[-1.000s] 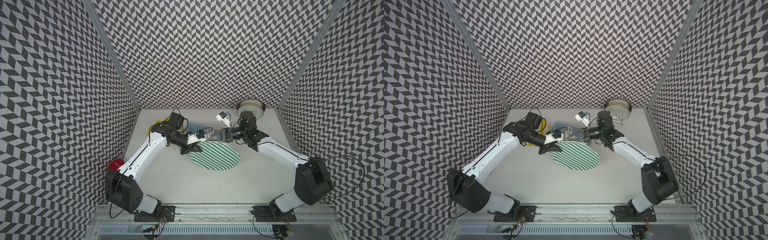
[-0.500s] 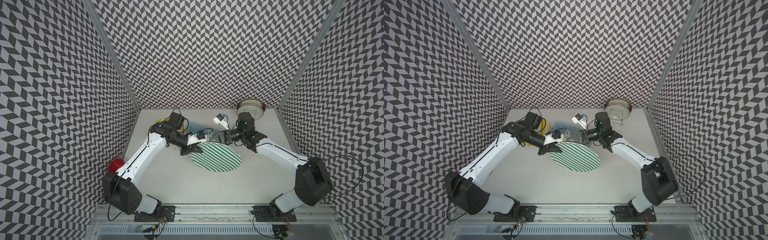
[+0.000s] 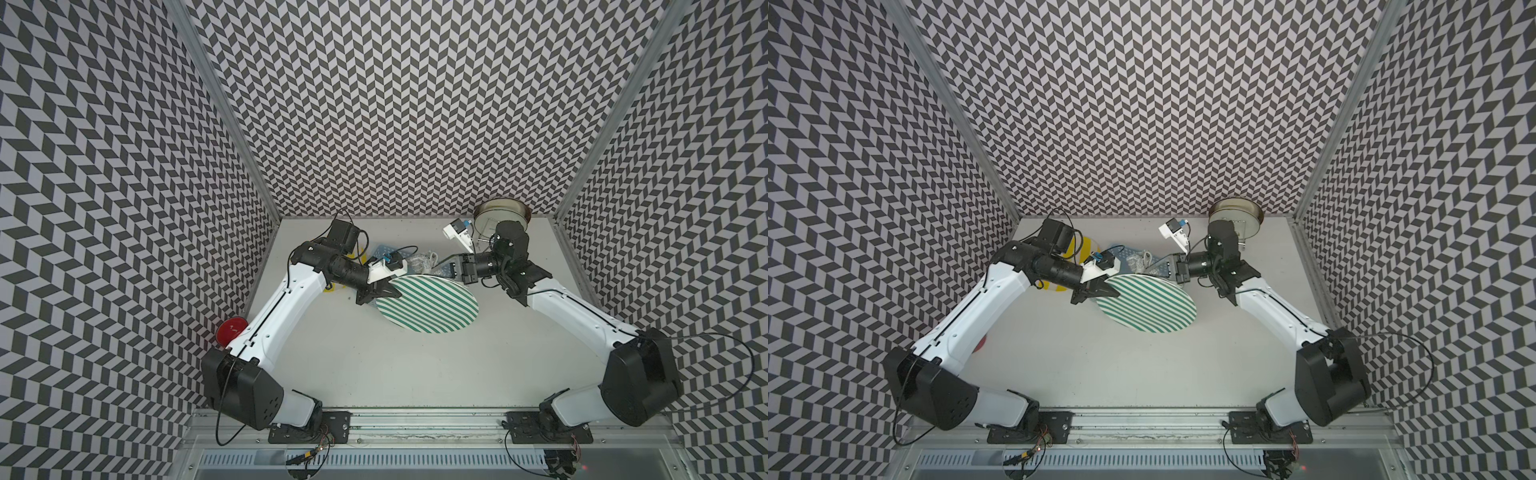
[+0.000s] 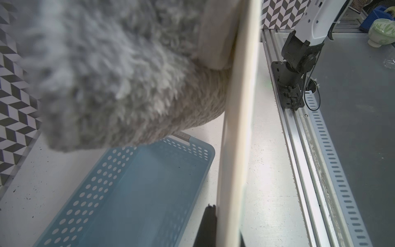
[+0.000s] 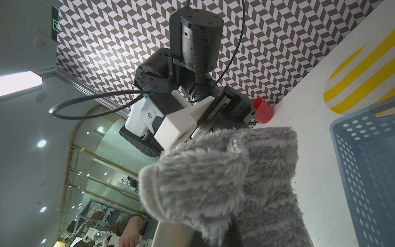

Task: Wipe the wet plate dry
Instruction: Wipe the plate with towel.

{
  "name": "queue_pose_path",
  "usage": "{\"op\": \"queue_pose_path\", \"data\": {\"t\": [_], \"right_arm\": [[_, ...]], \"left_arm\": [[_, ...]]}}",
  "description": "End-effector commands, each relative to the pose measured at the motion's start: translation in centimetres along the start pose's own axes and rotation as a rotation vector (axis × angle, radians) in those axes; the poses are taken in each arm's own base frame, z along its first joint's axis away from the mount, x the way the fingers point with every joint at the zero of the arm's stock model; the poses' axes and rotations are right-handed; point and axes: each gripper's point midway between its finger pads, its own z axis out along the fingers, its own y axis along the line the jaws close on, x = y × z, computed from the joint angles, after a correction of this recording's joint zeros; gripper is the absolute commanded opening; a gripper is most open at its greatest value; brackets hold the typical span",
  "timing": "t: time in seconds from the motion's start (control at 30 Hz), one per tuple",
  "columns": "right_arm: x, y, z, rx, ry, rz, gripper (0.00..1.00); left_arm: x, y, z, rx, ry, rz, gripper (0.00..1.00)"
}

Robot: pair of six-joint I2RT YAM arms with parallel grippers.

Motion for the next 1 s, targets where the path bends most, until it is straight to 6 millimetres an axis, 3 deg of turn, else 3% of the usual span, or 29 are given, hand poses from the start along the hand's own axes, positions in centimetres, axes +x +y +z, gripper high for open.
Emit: {"op": "queue_pose_path", "data": {"t": [0.0, 0.33, 0.97], "right_arm": [[1.4, 3.0, -0.1, -0.081, 0.059, -0.046, 0.00], [1.3, 2.5, -0.5, -0.064, 0.036, -0.044, 0.00], [1.0, 2.4, -1.3, -0.037, -0.002, -0.063, 0.00]], "left_arm": [[-1.6, 3.1, -3.0, -0.136, -0.048, -0.002, 0.00], [-0.3, 4.5, -5.0, -0.178, -0.060, -0.056, 0.00], [1.0, 7.1, -9.7, -0.152, -0.244, -0.247, 0.00]]}}
